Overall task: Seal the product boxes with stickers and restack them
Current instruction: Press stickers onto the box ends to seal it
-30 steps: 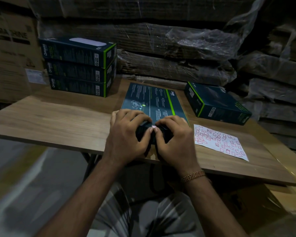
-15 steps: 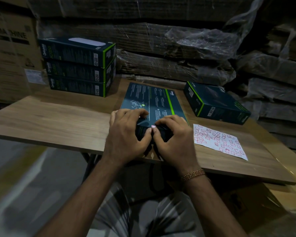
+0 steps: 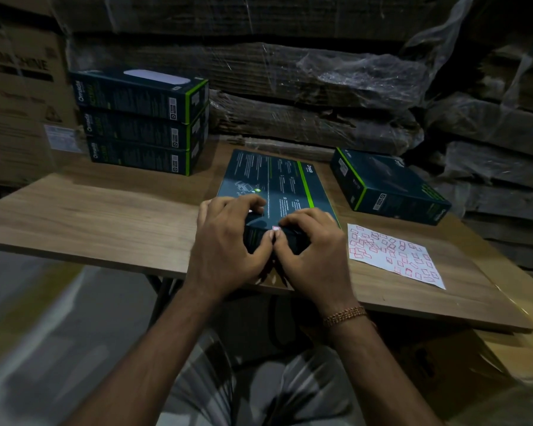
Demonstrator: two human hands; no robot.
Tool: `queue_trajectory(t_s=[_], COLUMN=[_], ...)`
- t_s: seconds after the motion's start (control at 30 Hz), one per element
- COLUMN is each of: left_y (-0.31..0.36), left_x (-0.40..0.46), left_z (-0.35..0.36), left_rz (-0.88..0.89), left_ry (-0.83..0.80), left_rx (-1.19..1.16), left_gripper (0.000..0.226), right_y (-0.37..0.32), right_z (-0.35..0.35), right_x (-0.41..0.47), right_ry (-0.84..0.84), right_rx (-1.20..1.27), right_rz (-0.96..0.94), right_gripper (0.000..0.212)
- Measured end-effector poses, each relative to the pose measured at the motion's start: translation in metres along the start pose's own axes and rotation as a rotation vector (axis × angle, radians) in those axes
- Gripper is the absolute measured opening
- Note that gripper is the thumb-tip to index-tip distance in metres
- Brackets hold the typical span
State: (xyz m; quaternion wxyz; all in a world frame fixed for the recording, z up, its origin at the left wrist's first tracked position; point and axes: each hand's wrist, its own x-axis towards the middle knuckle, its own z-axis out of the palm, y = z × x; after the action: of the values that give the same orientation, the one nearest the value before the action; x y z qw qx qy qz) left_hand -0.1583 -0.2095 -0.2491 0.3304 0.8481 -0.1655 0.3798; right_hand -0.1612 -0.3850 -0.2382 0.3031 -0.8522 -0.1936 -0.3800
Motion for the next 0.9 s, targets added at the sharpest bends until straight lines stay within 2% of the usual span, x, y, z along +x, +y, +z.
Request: queue_trajectory(t_s=[0.23, 0.4, 0.5, 0.9], left_y=[0.0, -0.0023, -0.0033, -0.0005], left_x=[-0.0008, -0.0031, -0.0031, -0.0026], left_z=[-0.0036, -0.0036, -0.0038, -0.0022], left_rz=[0.004, 0.102, 0.119, 0.087], left_ry=[-0.027, -0.03, -0.047, -0.042], left_rx=[-0.031, -0.005, 0.017, 0.078], left_gripper=[0.051, 0.041, 0.032, 0.03], right_y=[0.0008, 0.0008, 0.0021, -0.0005], right_z=[-0.0027, -0.0028, -0.0009, -0.001], right_x=[-0.0012, -0.0061, -0.009, -0.0073], right_ry=[-0.023, -0.041, -0.071, -0.056], right_rx=[0.011, -0.016, -0.075, -0.046], right_rz=[-0.012, -0.029, -0.061, -0.036], right_gripper=[0.017, 0.032, 0.026, 0.019])
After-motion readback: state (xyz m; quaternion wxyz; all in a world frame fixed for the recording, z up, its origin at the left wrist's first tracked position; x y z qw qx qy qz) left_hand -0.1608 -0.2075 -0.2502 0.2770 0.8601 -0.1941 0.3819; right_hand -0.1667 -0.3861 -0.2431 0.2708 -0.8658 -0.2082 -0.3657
